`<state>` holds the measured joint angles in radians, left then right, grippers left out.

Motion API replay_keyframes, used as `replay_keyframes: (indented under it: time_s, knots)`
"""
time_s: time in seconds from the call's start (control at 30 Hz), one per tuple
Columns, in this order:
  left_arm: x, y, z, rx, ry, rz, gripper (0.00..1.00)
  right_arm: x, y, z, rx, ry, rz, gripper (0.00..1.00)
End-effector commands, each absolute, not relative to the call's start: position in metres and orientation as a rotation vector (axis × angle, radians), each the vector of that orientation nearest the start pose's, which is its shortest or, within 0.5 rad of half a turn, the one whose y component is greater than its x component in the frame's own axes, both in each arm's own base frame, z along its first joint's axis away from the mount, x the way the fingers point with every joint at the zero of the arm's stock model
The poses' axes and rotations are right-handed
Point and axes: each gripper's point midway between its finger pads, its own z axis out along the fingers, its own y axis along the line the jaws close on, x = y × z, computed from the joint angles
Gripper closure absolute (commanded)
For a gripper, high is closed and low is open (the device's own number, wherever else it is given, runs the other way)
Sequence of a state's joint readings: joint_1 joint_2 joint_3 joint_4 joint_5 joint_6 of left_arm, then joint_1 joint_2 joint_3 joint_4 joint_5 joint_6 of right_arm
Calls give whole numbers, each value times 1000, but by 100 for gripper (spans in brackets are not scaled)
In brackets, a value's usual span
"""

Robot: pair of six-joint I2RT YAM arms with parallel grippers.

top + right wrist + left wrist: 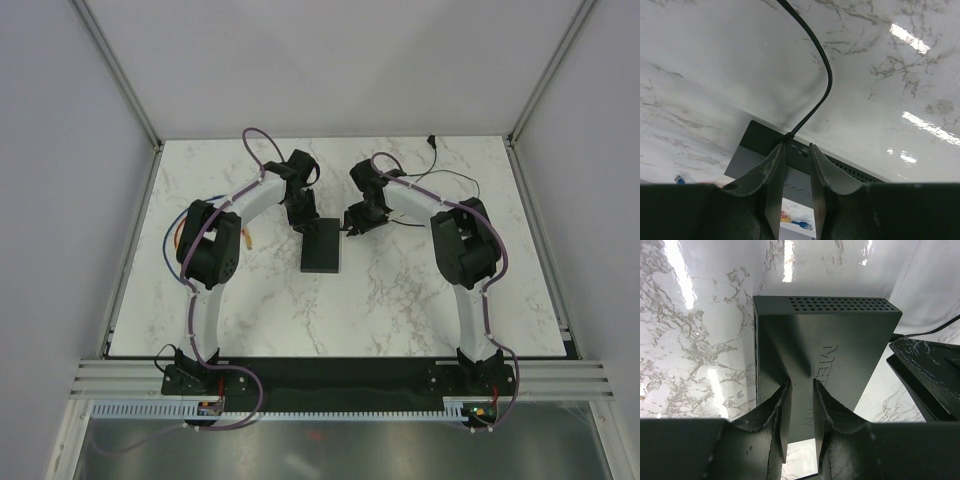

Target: Pull the plug from the switch port

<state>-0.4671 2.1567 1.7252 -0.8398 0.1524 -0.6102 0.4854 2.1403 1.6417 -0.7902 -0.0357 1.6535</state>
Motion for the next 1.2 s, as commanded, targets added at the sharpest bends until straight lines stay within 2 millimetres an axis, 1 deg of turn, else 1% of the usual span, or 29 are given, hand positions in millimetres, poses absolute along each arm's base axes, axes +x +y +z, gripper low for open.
replay_keyframes:
  time_s: [0.0,0.07,0.13,0.33,0.6,0.7,0.8,0.93,1.07,1.17]
  knots:
    - [371,-227,27,-194,2971,-239,68,406,263,31,1681,2488,372,66]
    - [369,-226,26,-194,2977,-235,68,407,263,28,1686,2487,364,66]
    - [368,-225,25,-188,2979,-228,68,406,267,26,1698,2503,378,67]
    - [368,-227,24,-176,2984,-239,68,412,271,30,1681,2494,397,67]
    - [365,-228,20,-169,3001,-246,68,414,274,25,1709,2499,405,67]
    - [365,-227,20,-166,3002,-245,68,413,275,28,1713,2495,413,67]
    - [365,-228,21,-161,2998,-248,68,418,279,33,1714,2489,444,67]
    - [365,-227,21,-154,3000,-248,68,418,278,30,1719,2492,440,66]
    - [364,-227,20,-155,3002,-244,68,419,278,35,1715,2480,448,64]
    - [364,-228,19,-155,3005,-249,68,419,279,29,1721,2485,438,64]
